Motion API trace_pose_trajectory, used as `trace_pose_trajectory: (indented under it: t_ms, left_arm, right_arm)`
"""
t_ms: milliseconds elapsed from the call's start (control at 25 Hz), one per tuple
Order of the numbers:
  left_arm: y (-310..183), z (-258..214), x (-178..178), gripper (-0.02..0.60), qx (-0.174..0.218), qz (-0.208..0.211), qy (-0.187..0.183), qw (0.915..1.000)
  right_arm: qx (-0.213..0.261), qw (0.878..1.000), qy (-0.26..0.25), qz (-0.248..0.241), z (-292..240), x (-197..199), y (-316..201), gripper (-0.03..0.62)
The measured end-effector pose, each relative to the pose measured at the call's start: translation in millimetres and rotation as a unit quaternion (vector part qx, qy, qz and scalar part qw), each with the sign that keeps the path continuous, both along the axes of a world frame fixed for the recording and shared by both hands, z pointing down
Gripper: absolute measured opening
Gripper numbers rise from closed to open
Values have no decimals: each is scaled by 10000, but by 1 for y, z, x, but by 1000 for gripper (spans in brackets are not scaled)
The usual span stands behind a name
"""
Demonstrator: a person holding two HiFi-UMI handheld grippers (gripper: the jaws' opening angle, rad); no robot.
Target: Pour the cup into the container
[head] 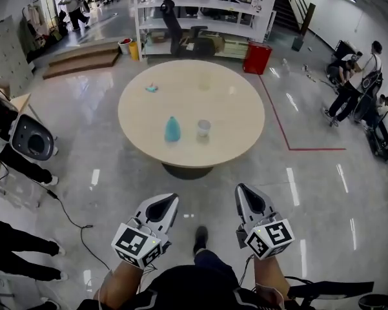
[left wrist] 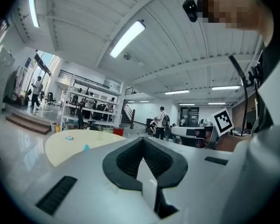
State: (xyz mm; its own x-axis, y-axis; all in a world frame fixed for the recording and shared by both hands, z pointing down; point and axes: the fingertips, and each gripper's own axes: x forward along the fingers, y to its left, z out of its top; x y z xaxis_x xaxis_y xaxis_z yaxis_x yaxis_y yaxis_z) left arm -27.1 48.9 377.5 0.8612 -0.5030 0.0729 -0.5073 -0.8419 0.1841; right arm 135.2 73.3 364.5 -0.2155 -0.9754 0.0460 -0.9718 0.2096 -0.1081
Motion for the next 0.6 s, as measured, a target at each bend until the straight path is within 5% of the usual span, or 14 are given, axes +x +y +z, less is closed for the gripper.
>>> trace_pose_trajectory:
  t_ms: [600]
  left_arm:
    - [-189, -23, 84, 0, 109, -519, -165, 9985]
  right_arm:
    - [188, 9991, 102, -371, -16, 83, -197, 9]
